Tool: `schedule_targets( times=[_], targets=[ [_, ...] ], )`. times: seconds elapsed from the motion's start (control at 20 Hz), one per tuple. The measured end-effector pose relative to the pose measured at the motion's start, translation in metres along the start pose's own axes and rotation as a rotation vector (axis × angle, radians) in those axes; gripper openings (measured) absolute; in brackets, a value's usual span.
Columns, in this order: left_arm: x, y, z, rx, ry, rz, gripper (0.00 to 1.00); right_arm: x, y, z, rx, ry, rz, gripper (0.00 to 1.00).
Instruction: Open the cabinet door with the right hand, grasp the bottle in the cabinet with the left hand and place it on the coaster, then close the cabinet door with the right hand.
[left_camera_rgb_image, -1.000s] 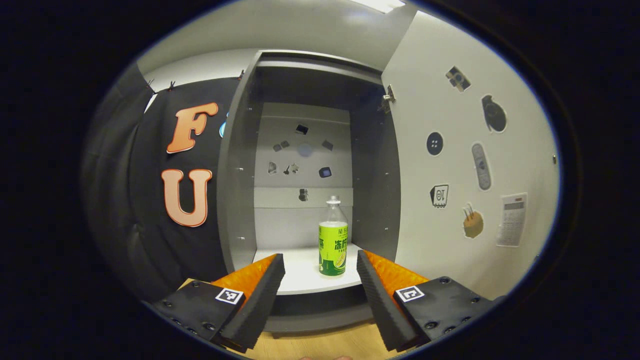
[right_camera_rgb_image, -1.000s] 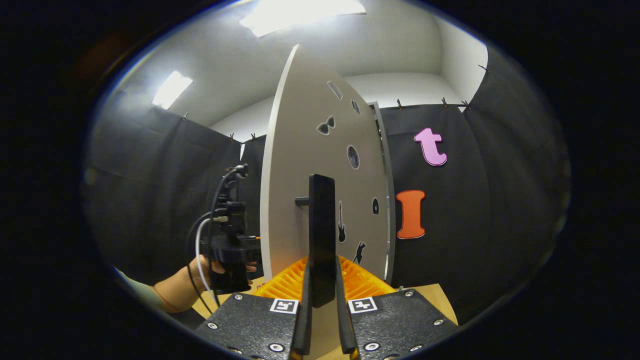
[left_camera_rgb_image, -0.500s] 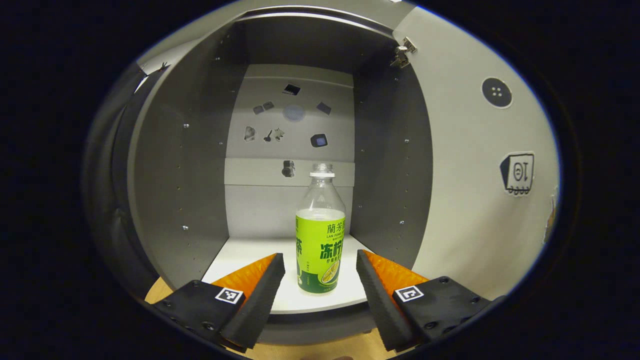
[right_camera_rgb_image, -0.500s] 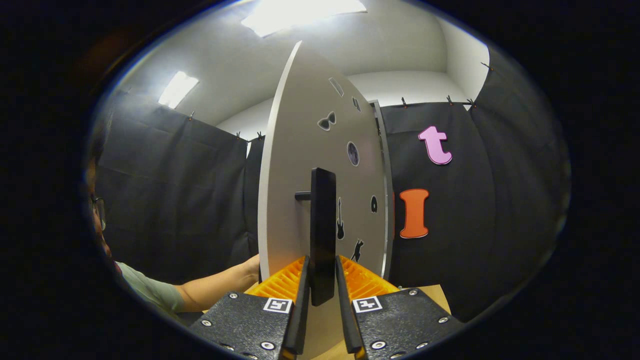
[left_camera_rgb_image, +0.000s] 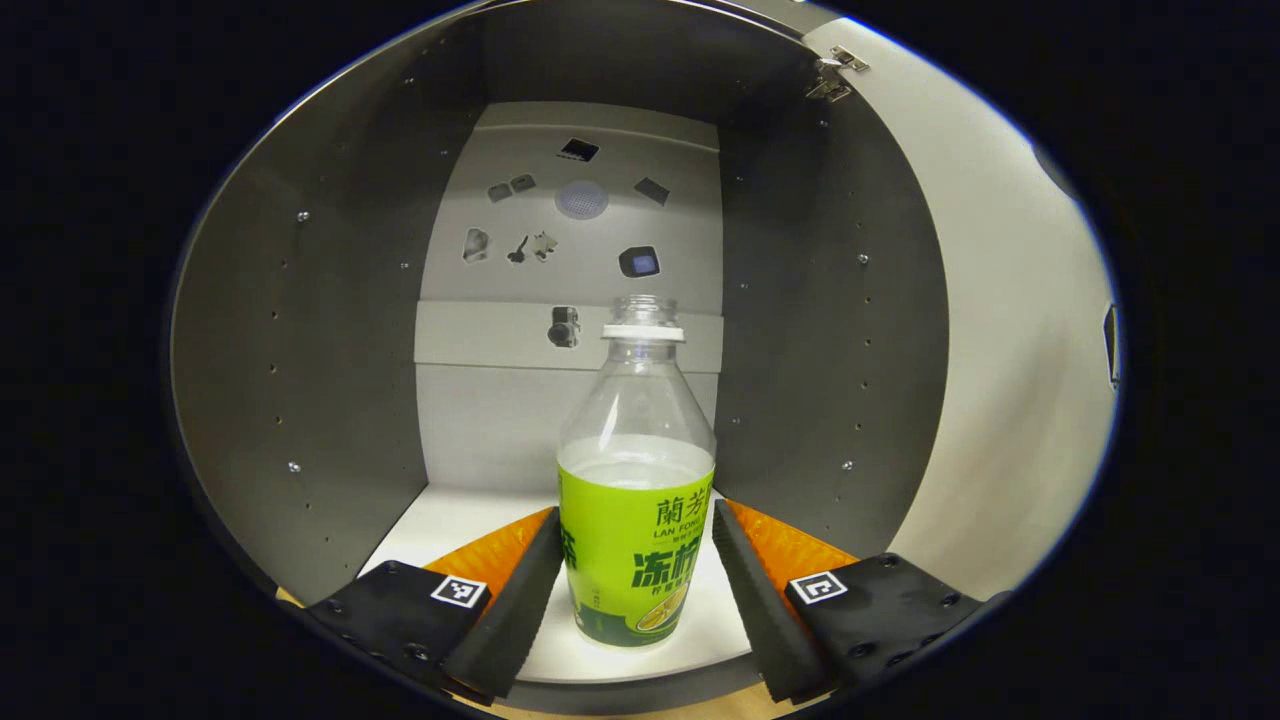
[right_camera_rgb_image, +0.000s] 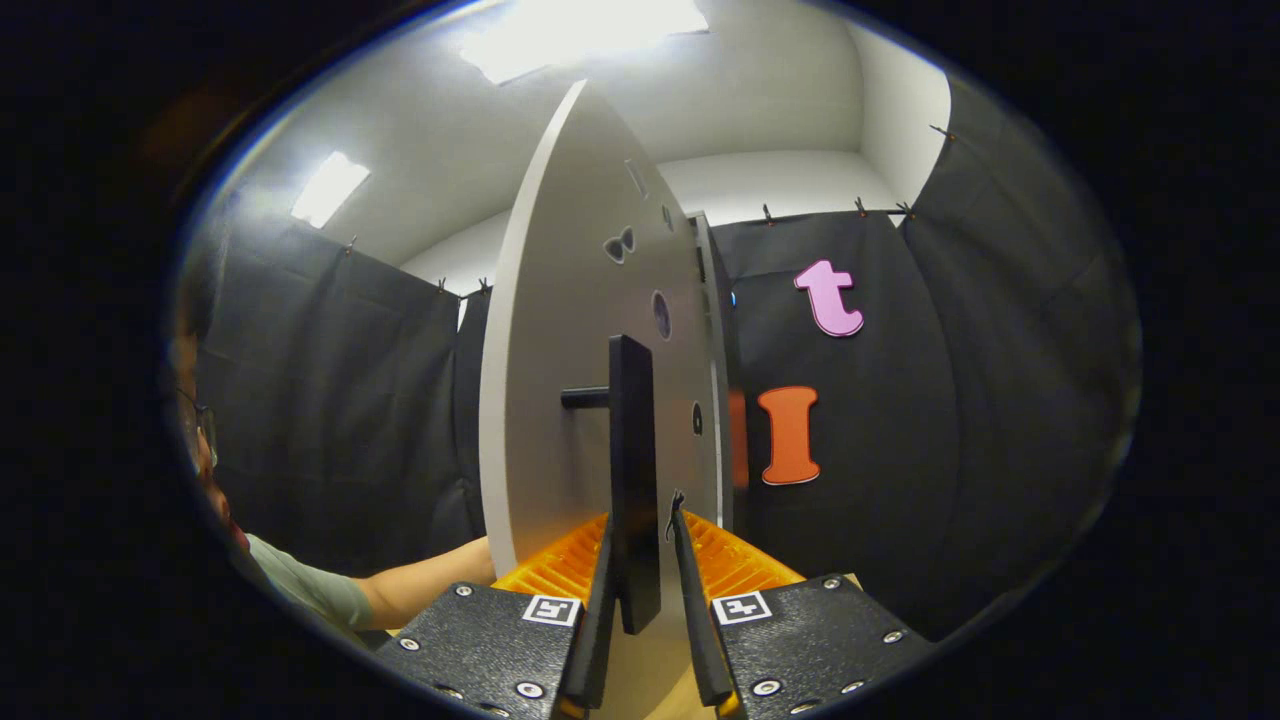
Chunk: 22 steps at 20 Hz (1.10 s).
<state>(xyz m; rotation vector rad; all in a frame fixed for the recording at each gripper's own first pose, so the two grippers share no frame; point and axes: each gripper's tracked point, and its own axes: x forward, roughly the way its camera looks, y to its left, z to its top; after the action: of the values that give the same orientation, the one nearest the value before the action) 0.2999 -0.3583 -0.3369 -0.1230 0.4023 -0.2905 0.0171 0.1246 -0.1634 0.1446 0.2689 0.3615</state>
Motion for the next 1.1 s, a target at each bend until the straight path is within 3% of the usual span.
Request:
schedule_targets(
  times=[0.1,0.2,0.3,0.65,0.9,0.95,1.1],
  targets=[
    [0.001,0.003,0.004,0.011,-0.015,0.013,0.92,-0.003,0.004,-0.001,0.058,0.007,0.001,0.34],
    [0.000,0.004,0.002,0.021,-0.011,0.023,0.82,-0.005,0.014,-0.003,0.118,0.016,0.023,0.35],
    [-0.005,0.003,0.006,0.014,-0.013,0.015,0.81,-0.007,0.014,0.000,0.131,0.017,0.023,0.35],
    [-0.068,0.022,0.025,0.020,-0.040,0.025,0.80,-0.007,-0.020,0.002,0.000,0.003,-0.127,0.35],
    [-0.122,0.041,0.024,0.039,-0.049,0.040,0.79,-0.013,-0.033,0.005,-0.109,-0.010,-0.223,0.58],
    [-0.131,0.045,0.020,0.043,-0.044,0.043,0.78,-0.014,-0.036,0.007,-0.135,-0.012,-0.246,0.54],
    [-0.158,0.061,0.016,0.041,-0.048,0.059,0.80,-0.020,-0.040,0.009,-0.182,-0.017,-0.289,0.60]
  ],
)
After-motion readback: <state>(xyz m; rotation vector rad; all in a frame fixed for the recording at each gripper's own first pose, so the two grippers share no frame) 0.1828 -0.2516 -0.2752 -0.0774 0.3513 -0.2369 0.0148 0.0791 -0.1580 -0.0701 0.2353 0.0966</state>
